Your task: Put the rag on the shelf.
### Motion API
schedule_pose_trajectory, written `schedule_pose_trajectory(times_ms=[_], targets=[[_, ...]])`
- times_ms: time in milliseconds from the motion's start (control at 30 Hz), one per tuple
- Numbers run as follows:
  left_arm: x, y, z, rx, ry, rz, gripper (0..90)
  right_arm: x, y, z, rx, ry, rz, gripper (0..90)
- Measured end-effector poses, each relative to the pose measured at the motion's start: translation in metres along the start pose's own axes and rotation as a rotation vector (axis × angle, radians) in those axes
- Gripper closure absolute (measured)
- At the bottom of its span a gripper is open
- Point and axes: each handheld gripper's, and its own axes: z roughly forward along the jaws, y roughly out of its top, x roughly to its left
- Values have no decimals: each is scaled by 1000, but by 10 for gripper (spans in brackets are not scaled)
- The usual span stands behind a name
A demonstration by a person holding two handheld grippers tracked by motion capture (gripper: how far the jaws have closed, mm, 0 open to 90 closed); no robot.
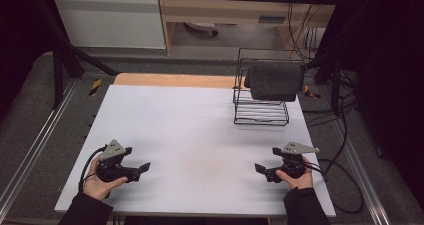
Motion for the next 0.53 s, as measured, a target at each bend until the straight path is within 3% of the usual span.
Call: schedule_pose_trajectory(times_ms=[200,533], targets=[[5,-11,0,10,12,-6,86,-1,-11,0,25,0,-19,7],[5,-16,2,32,20,-2,80,-1,-11,0,23,-4,-22,9]])
